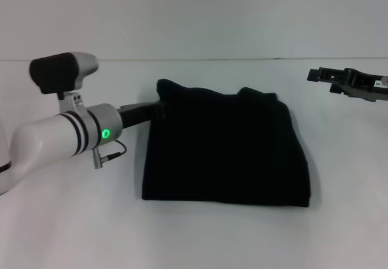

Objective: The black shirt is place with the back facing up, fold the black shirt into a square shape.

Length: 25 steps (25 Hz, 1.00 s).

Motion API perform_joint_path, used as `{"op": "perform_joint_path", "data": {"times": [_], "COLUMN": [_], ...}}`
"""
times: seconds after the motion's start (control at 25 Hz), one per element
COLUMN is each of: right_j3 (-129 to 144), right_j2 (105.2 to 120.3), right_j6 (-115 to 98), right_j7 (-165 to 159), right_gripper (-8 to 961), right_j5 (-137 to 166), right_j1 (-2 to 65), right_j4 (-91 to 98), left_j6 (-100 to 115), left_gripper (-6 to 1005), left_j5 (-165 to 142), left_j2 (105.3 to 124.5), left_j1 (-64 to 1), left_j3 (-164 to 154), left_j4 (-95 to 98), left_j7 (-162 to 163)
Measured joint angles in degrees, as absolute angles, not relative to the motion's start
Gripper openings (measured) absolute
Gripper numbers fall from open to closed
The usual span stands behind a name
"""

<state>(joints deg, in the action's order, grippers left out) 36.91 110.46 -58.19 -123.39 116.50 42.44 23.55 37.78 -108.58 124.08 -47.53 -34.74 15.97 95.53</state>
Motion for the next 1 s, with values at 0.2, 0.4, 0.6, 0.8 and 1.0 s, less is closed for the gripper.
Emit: {"op": "perform_joint_path", "data": {"times": [0.2, 0.4, 0.6, 0.8, 1.0], "right_j3": [37.15, 38.46, 40.59, 40.54, 40.66], "right_j2": [110.41, 110.45, 110.47, 110.75, 112.12], "right_j6": [-58.29, -58.35, -59.71, -63.46, -67.19], "right_j7": [-123.34, -123.24, -121.04, -113.99, -104.30], "right_gripper": [880, 881, 868, 837, 805], "right_j5": [116.52, 116.55, 116.55, 116.46, 116.46], "right_j1": [42.52, 42.78, 42.94, 42.50, 42.07], "right_j4": [23.55, 23.55, 23.58, 25.28, 29.05], "left_j6": [37.62, 37.86, 42.41, 45.22, 53.60], "left_gripper": [68, 104, 140, 175, 211], "left_j5": [-106.34, -106.22, -106.14, -106.22, -106.46], "left_j2": [124.04, 123.99, 124.00, 123.60, 122.67], "left_j1": [-46.06, -46.00, -44.40, -42.09, -38.54], "left_j3": [-34.46, -32.55, -32.42, -32.33, -33.25], "left_j4": [16.88, 16.53, 18.72, 23.65, 31.40], "left_j7": [95.66, 95.77, 95.83, 95.96, 95.81]}}
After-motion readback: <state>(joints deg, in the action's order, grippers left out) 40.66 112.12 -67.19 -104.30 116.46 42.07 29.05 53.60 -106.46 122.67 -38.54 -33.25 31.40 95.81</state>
